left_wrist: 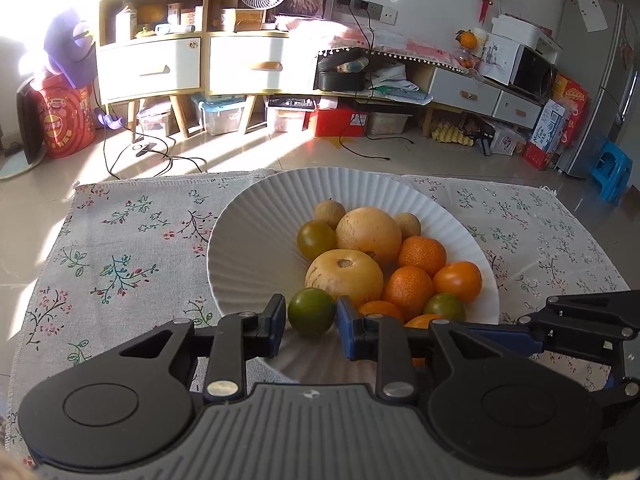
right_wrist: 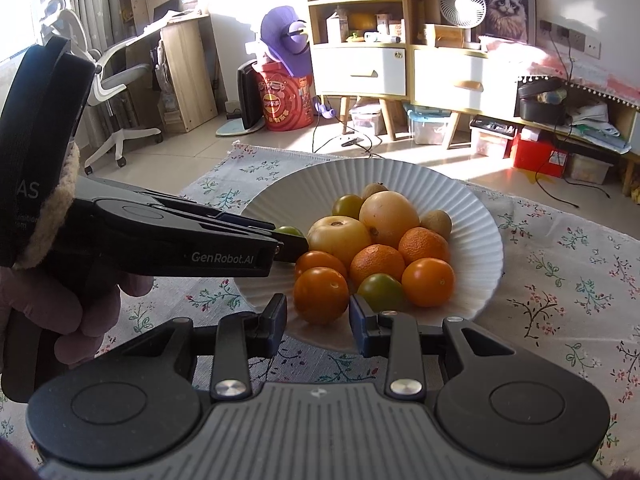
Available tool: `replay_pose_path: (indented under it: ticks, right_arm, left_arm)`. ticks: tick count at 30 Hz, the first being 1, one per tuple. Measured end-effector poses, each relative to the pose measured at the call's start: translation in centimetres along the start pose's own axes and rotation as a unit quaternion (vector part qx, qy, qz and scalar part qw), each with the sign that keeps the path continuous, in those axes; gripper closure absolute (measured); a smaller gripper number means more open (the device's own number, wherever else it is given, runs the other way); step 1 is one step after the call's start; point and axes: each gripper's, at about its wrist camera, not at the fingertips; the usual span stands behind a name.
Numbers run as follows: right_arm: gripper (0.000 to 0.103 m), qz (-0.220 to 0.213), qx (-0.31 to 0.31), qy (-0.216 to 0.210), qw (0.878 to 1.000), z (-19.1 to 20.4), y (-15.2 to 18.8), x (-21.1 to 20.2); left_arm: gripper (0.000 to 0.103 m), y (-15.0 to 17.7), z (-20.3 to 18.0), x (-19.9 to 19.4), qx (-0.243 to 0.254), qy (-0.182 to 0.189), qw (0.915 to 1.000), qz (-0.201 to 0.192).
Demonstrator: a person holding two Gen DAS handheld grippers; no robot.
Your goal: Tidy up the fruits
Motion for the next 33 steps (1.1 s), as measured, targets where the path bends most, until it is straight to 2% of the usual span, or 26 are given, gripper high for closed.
replay_pose_path:
  ticks: [5,14,21,24,29,33]
  right_arm:
    - [0.067,0.0,0.0,0.0,1.0,0.0,0.0,0.0]
    - [0.057,-0.003,-0.004,0.001,1.0,0.0,-0.2,-0.5]
    - [0.048,-0.009,-0.004,0.0,1.0,-0.4,-0.3,-1.2]
    - [0.041,-0.011,-0.002,0.001,1.0,-0.6,-0.3,-1.5]
    - [0.03,-0.014,0.002,0.004,1.0,-0.8,-0.2,-2.1]
    - [0.02,-0.016,0.011,0.011,1.0,-1.2,-0.2,-2.7]
  left_arm:
    - [0.067,-0.1,-0.1,-0.1,0.001,-0.002,1.0,-0.002]
    - [0.05,-0.1,-0.1,-0.6,-0.003,-0.009,0.9999,-0.007]
    - [0.029,0.1,-0.2,-1.4,-0.007,-0.009,0.9998,-0.016]
    - [0.021,0.3,-0.2,-1.6,-0.006,-0.014,0.9997,-0.018]
    - [0.015,0.6,-0.4,-2.3,-0.013,-0.013,0.9997,-0.017]
    - [0.004,0.9,-0.7,-2.9,-0.018,-0.02,0.9994,-0.02]
Point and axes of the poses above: each gripper's, at about its wrist camera, not at the fingertips, and x roughly the way its jaws point, z to its left, y to its underside, and after that the axes turned 1 degree about -x, right-handed
